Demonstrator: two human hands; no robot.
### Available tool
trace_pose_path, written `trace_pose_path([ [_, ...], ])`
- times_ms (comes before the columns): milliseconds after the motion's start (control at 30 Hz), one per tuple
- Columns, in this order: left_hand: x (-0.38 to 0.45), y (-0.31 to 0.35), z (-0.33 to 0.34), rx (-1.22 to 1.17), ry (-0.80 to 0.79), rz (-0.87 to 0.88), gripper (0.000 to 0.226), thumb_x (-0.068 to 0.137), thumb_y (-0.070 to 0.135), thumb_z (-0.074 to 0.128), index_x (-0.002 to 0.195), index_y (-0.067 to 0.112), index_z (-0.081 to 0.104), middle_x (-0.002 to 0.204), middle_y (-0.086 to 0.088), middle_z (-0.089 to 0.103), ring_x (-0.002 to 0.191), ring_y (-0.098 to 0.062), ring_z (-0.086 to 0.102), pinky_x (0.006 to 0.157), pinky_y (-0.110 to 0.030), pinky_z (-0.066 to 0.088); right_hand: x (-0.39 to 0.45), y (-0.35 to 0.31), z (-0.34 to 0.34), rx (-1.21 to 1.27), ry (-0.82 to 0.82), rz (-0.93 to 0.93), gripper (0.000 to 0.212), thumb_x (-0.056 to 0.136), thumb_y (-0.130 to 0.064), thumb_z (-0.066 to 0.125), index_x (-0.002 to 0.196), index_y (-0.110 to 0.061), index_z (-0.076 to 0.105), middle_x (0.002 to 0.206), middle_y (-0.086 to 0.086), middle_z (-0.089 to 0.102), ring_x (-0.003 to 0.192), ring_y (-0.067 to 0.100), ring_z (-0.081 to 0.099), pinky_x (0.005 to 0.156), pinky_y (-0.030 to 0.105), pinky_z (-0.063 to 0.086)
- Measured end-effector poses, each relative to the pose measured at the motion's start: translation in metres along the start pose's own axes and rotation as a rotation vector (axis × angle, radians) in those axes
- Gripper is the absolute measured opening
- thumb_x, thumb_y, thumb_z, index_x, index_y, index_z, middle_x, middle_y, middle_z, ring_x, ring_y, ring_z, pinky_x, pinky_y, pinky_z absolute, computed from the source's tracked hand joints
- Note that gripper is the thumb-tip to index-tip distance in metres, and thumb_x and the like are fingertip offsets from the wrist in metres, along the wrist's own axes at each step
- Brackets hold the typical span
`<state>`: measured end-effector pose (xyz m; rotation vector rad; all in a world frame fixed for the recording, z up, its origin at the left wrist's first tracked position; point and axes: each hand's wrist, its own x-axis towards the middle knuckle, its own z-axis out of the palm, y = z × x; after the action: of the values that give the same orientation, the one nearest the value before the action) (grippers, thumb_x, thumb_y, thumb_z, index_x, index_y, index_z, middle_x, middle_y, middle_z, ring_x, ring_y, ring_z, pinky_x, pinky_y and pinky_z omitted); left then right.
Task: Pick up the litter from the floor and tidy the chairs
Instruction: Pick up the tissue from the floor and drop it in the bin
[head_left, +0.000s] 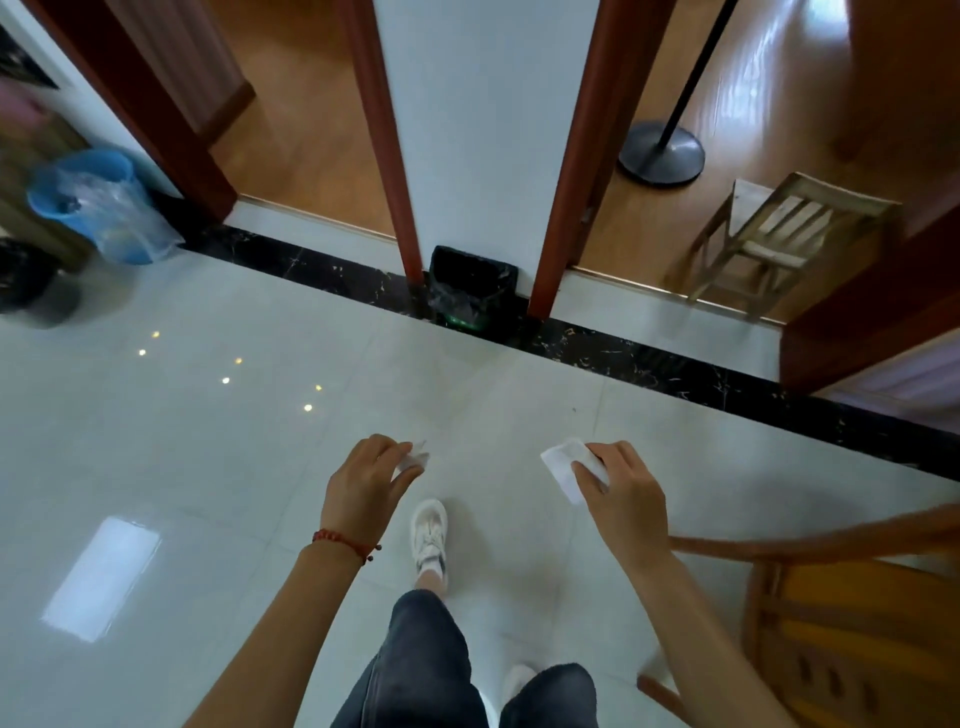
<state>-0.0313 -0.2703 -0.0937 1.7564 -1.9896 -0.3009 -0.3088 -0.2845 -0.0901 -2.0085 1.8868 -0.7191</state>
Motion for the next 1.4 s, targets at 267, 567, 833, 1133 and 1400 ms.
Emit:
trace_pose_path([
  [267, 0.159, -0.08, -0.018, -0.004, -0.042, 0.106, 0.028, 0.059, 0.005, 0.085, 0.082, -0.001, 0.07, 0.071, -0.013, 0.063, 0.06, -0.026, 0.061, 0.048, -0.03, 0.053, 0.145, -0.048, 0.05, 0.028, 0.045, 0.048, 0.02, 0.076, -0.005, 0.072, 0.094, 0.0, 0.064, 0.085, 0.014, 0.063, 0.063, 0.025, 0.06, 0.059, 0.021, 0.045],
  [567, 0.304, -0.117, 0.001, 0.013, -0.023, 0.123, 0.027, 0.061, 0.005, 0.083, 0.083, -0.002, 0.069, 0.073, -0.015, 0.064, 0.061, -0.028, 0.061, 0.05, -0.03, 0.052, 0.284, -0.048, 0.087, 0.047, 0.072, 0.057, 0.022, 0.075, -0.005, 0.073, 0.094, 0.001, 0.065, 0.085, 0.015, 0.064, 0.065, 0.025, 0.062, 0.063, 0.022, 0.047],
  [833, 0.402, -0.141, 0.049, 0.001, -0.046, 0.11, 0.022, 0.071, 0.016, 0.075, 0.083, -0.002, 0.07, 0.074, -0.014, 0.065, 0.061, -0.026, 0.061, 0.054, -0.028, 0.052, 0.391, -0.018, 0.127, 0.064, 0.027, 0.087, 0.018, 0.076, -0.005, 0.072, 0.091, 0.0, 0.064, 0.08, 0.012, 0.061, 0.061, 0.021, 0.057, 0.053, 0.019, 0.039],
  [1133, 0.476, -0.192, 0.129, -0.015, -0.108, 0.089, 0.024, 0.071, 0.02, 0.068, 0.084, -0.001, 0.069, 0.076, -0.013, 0.065, 0.065, -0.027, 0.062, 0.052, -0.03, 0.054, 0.456, 0.02, 0.21, 0.076, -0.033, 0.097, 0.017, 0.078, -0.01, 0.07, 0.092, -0.003, 0.064, 0.083, 0.009, 0.061, 0.063, 0.021, 0.058, 0.051, 0.021, 0.042],
  [1400, 0.513, -0.24, 0.234, -0.049, -0.184, 0.137, 0.024, 0.072, 0.018, 0.07, 0.086, -0.001, 0.07, 0.077, -0.015, 0.065, 0.065, -0.028, 0.062, 0.055, -0.032, 0.054, 0.478, 0.065, 0.29, 0.036, -0.061, 0.173, 0.017, 0.079, -0.013, 0.069, 0.093, -0.003, 0.064, 0.084, 0.009, 0.062, 0.066, 0.022, 0.06, 0.051, 0.023, 0.046],
])
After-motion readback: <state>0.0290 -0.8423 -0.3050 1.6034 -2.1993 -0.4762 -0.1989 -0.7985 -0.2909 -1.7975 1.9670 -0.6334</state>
